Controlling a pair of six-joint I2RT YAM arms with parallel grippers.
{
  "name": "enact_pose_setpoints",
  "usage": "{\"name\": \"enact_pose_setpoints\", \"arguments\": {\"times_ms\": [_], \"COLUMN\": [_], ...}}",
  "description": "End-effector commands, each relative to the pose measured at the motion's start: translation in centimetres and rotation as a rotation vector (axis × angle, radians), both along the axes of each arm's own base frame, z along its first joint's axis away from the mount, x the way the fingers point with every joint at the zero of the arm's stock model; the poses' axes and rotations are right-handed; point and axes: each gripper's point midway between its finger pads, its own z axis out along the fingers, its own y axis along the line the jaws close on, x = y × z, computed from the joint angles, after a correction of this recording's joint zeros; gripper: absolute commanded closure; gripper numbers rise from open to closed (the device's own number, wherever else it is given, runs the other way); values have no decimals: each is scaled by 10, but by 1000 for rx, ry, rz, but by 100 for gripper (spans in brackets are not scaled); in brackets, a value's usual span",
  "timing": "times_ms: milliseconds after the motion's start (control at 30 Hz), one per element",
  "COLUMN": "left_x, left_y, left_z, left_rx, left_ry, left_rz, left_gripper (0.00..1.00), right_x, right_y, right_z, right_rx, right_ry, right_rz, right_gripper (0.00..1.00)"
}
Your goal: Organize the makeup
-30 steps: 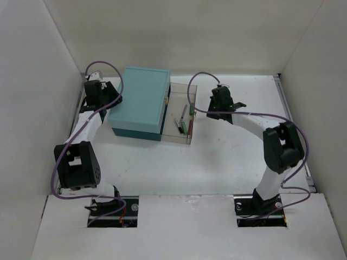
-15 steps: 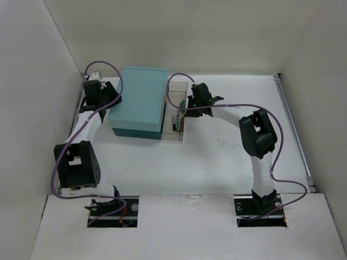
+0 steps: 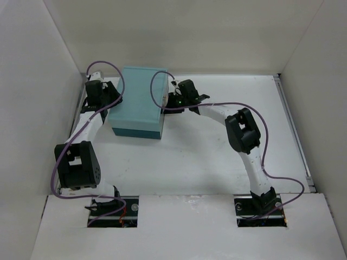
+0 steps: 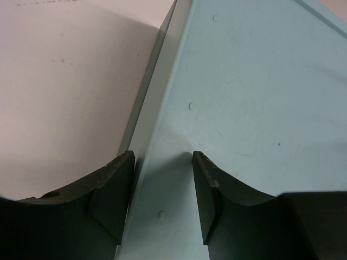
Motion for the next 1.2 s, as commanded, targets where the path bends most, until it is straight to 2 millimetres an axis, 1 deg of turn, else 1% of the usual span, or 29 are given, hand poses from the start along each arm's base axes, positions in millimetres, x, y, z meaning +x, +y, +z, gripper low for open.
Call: {"name": "enact_pose_setpoints", "arguments": {"times_ms": [0,33,133,300,433,467,500,533,567,600,633,667,733,767,800,833,867,900,933,967,1000,1033,1067,1100,1133,1167], "left_x": [-50,-51,-58,-71,-79,-79,-80,-78,-75,-71,-65,-60,-55,-55,-55,-58,-61,-64,-70,-77,-84,-90,-95,-100,-105,-111], "left_y": [-29,-31,-32,-35,-30,-26,-23,-17,-5,6,18,33,58,66,71,76,78,79,79,76,67,54,35,15,-8,-29], "left_z": [-71,-70,-66,-60,-50,-46,-43,-38,-30,-18,-2,14,49,66,83,100,117,127,140,152,163,172,178,182,182,177], "left_rx": [-14,-15,-11,-4,9,14,18,28,37,45,54,63,67,69,77,85,89,93,96,97,97,91,83,78,73,72], "left_ry": [268,267,263,250,225,213,206,193,174,149,118,86,35,9,-20,-54,-91,-112,-138,-161,-188,-216,-241,-262,-275,-279], "left_rz": [-93,-96,-93,-90,-57,-44,-32,-12,26,63,94,135,204,221,237,249,258,263,267,265,250,221,181,133,82,31], "left_gripper": [57,57,57,58,57,56,50,48,46,36,0,0,0,0,0,0,0,0,0,0,0,0,0,0,0,0], "right_x": [11,14,17,14,17,18,17,17,17,18,18,18,18,18,17,15,11,5,-2,-10,-18,-28,-36,-44,-57,-72], "right_y": [44,45,51,63,64,63,61,58,53,47,40,34,11,0,-15,-32,-50,-67,-84,-102,-117,-132,-151,-170,-188,-204], "right_z": [53,55,59,72,73,71,69,70,71,75,81,89,116,130,145,159,170,177,180,180,178,171,166,157,149,138], "right_rx": [181,195,245,296,297,293,284,272,257,238,219,203,182,179,173,166,153,131,108,81,54,13,-36,-98,-166,-233], "right_ry": [-168,-170,-151,-151,-151,-146,-141,-142,-150,-171,-193,-217,-270,-293,-312,-326,-333,-333,-329,-316,-301,-280,-265,-246,-226,-200], "right_rz": [99,91,79,129,122,114,107,94,74,50,25,5,-51,-75,-113,-159,-204,-245,-284,-333,-383,-429,-492,-553,-605,-648], "right_gripper": [71,69,66,66,65,66,67,67,67,67,67,67,67,66,61,51,36,6,0,0,0,0,0,0,0,0]}}
